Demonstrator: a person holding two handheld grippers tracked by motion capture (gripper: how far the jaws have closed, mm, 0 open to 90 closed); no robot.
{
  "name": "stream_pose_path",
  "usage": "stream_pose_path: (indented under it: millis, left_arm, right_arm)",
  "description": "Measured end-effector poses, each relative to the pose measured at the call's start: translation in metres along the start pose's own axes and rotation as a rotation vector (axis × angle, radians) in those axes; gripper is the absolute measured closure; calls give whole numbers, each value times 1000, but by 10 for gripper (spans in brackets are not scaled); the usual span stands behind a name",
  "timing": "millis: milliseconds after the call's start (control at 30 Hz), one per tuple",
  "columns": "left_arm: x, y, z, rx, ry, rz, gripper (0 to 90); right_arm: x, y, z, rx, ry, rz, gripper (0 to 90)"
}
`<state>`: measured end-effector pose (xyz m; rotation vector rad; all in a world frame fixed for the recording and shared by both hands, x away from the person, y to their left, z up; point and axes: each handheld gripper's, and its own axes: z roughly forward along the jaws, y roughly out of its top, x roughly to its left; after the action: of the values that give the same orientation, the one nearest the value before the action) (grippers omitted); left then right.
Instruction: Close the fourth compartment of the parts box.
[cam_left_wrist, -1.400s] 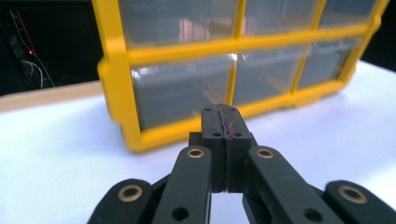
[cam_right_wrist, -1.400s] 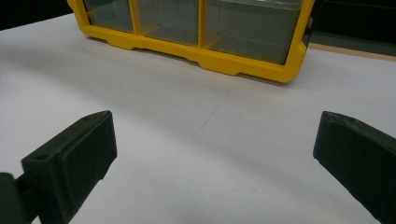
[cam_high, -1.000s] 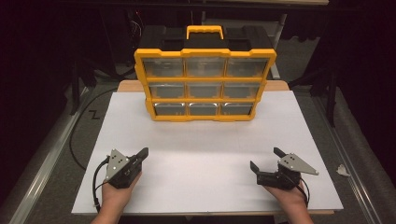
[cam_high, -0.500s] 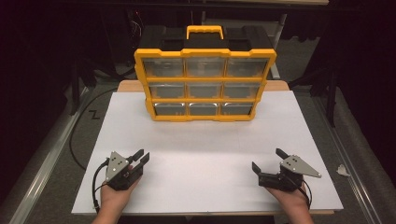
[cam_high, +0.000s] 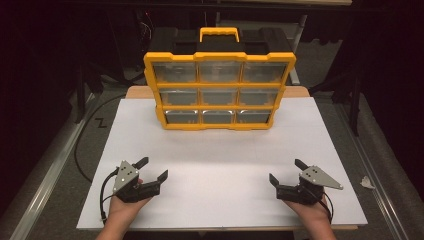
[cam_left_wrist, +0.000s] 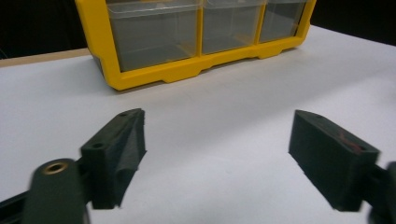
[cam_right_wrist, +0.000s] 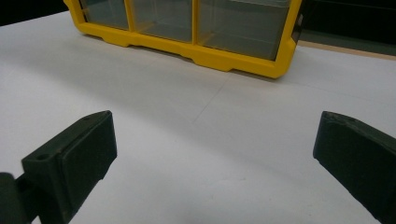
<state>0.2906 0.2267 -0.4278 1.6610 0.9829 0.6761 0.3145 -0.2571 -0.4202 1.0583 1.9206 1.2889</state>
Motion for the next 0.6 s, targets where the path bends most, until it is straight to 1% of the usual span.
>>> stream_pose_path:
  millis: [67,133,167,200,300,500,600]
  left_arm:
    - [1,1,0,-2,3,-14,125]
    - [1,3,1,17,21,-15,15]
    - [0,3,1,22,33,-12,0]
    - [0,4,1,18,42,-14,0]
    - [2,4,-1,14,46,-19,0]
    - [3,1,-1,47,46,-8,0]
    - [2,1,0,50,46,-5,0]
  right_arm:
    - [0,0,0,0,0,-2,9]
    - [0,0,0,1,1,-3,9]
    - [0,0,0,1,2,-2,9]
    - [0,0,0,0,1,-2,9]
    - [0,0,0,0,-1,0,9]
    - [0,0,-1,-2,-3,4,9]
    - [0,-1,-1,-1,-2,7,9]
